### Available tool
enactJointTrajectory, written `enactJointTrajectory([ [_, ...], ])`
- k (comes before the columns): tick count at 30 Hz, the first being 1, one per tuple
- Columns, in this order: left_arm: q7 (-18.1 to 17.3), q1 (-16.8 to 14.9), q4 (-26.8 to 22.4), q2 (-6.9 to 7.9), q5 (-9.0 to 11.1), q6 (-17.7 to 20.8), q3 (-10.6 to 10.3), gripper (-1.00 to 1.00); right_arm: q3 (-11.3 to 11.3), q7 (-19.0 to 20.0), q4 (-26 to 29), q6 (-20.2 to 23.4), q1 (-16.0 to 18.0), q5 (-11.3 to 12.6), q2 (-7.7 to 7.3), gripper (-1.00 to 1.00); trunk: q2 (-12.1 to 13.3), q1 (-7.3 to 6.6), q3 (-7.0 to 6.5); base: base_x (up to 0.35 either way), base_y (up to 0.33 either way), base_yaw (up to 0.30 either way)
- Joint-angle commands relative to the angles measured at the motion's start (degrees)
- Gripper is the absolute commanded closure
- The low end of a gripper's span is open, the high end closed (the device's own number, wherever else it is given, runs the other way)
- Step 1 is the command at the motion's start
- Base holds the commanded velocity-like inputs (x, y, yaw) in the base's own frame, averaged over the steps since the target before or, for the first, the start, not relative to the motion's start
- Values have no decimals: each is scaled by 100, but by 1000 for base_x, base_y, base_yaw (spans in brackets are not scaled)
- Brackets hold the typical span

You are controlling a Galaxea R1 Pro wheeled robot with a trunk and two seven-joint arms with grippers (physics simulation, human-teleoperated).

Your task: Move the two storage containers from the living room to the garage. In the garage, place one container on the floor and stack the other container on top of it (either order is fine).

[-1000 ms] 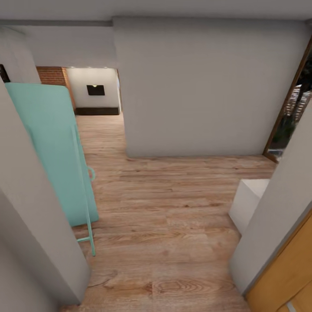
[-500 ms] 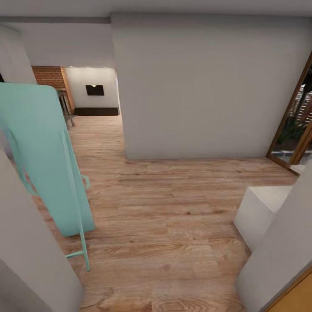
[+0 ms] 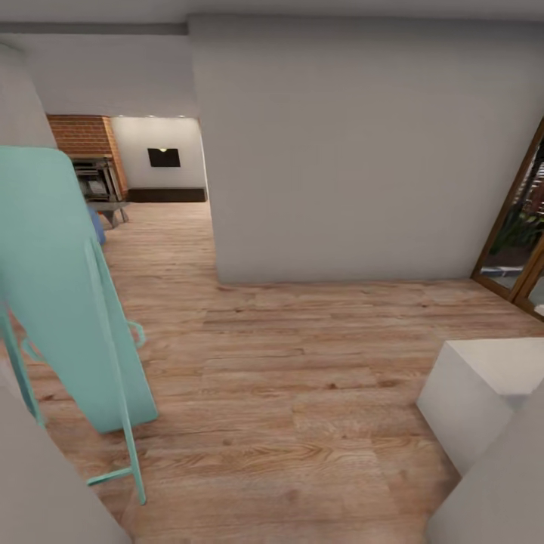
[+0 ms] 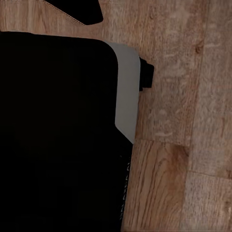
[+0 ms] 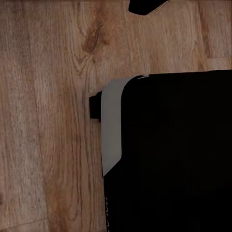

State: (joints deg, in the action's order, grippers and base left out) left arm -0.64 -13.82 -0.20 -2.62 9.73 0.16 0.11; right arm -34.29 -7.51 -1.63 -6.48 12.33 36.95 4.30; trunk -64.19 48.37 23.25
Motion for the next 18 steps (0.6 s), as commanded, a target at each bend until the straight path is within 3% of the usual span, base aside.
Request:
enactJointTrajectory([
  [1,-7,-2,0,3,47,2,-2,-100,-44,-4,-18,-30,6,45,3,-100,-3,3,6,323,0,0],
  [18,-7,225,2,184,30,-79,-2,-100,-34,-48,-21,-46,6,77,-137,-100,-3,3,6,323,0,0],
])
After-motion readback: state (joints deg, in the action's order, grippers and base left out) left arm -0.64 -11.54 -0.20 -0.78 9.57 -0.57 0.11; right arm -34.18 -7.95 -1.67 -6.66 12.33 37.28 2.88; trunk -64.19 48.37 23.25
